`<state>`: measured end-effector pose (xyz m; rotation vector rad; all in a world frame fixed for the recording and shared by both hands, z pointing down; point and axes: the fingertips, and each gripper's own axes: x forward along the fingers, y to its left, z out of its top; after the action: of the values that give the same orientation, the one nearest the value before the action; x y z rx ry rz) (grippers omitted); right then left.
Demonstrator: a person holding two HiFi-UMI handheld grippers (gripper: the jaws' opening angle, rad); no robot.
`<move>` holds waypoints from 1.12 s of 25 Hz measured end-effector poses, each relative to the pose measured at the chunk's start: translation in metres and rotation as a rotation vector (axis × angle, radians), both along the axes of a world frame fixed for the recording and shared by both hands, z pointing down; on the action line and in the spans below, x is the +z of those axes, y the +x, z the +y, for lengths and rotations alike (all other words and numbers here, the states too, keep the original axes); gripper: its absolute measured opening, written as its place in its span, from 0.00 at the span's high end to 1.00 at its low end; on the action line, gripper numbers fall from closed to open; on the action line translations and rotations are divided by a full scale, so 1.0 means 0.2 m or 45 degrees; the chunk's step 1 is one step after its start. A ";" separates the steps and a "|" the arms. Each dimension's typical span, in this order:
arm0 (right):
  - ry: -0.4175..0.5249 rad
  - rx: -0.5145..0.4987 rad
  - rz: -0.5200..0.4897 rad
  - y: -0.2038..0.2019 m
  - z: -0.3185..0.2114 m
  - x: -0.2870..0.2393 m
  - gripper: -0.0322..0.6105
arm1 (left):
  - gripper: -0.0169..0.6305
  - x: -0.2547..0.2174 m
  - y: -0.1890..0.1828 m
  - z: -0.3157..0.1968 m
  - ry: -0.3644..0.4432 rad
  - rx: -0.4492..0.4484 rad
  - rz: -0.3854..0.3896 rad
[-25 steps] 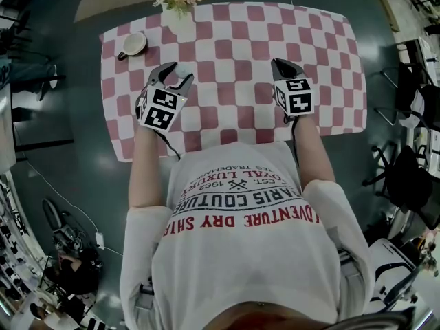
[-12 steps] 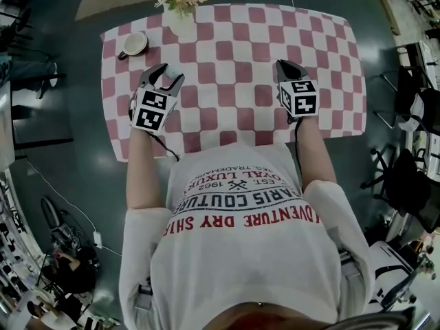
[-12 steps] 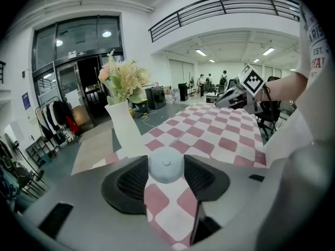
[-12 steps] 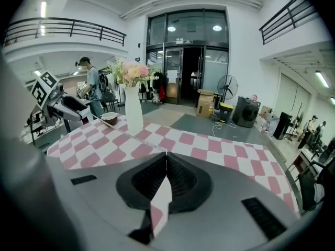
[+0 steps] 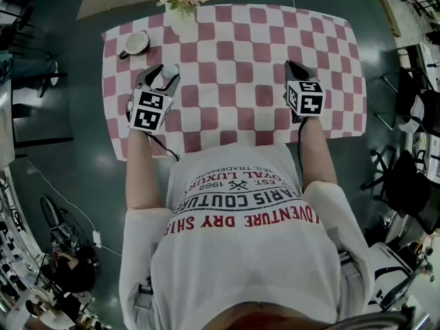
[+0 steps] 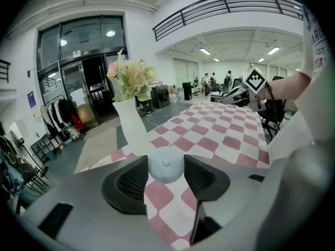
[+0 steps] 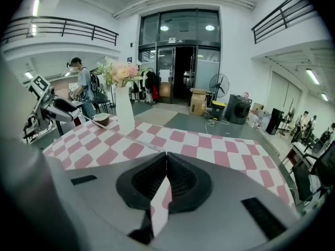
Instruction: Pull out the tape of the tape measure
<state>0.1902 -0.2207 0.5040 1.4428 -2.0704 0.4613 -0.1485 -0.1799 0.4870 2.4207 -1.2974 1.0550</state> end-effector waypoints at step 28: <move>-0.153 0.048 -0.006 0.00 0.12 0.24 0.90 | 0.62 0.21 -0.07 0.08 -0.153 -0.035 -0.043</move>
<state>0.1912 -0.1967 0.5514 1.4129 -1.9866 0.5941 -0.1629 -0.1646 0.5298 2.3009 -1.2365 1.1365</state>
